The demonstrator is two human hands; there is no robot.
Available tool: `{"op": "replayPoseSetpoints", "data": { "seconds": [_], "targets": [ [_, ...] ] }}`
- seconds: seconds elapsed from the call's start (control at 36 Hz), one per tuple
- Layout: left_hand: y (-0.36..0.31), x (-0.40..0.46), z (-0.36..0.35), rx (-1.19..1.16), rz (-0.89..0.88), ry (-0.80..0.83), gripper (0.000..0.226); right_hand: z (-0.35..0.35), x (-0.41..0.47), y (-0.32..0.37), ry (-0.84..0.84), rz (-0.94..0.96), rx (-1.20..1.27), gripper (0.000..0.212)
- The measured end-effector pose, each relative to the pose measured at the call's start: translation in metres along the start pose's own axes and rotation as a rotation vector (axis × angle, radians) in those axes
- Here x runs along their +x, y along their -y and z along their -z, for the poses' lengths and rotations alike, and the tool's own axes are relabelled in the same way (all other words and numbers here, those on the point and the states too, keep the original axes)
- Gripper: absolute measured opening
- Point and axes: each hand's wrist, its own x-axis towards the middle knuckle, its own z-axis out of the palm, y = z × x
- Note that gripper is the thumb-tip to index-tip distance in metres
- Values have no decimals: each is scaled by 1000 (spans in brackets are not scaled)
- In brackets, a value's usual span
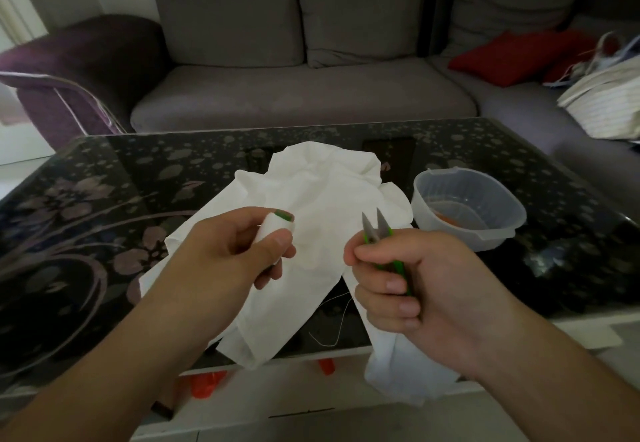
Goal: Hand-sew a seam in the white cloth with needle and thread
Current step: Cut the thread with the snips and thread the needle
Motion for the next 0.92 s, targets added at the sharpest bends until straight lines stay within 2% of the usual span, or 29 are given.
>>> {"op": "replayPoseSetpoints", "data": {
  "seconds": [0.08,0.17,0.28,0.39,0.47,0.61,0.67,0.81,0.92],
  "targets": [
    [-1,-2,-6,58,-59,32,17,2,2,-1,-135,93,-141,14],
    [-1,-6,-12,130,-87,23,25,-1,4,0,-241,146,-280,10],
    [2,-8,-20,182,-137,18,30,-8,5,-1,-287,199,-488,6],
    [-2,-8,-28,274,-225,41,32,-4,12,-2,-378,241,-629,15],
    [-8,-4,-30,238,-242,60,31,1,12,6,-384,259,-640,9],
    [-15,4,-30,109,-231,87,29,16,7,15,-416,242,-598,44],
    [-15,5,-29,63,-208,84,27,21,7,14,-426,254,-568,48],
    [-6,4,-29,65,-129,35,11,26,7,9,-493,219,-523,44],
    [-1,2,-32,83,-95,58,12,37,8,18,-594,210,-531,24]
  ]
}}
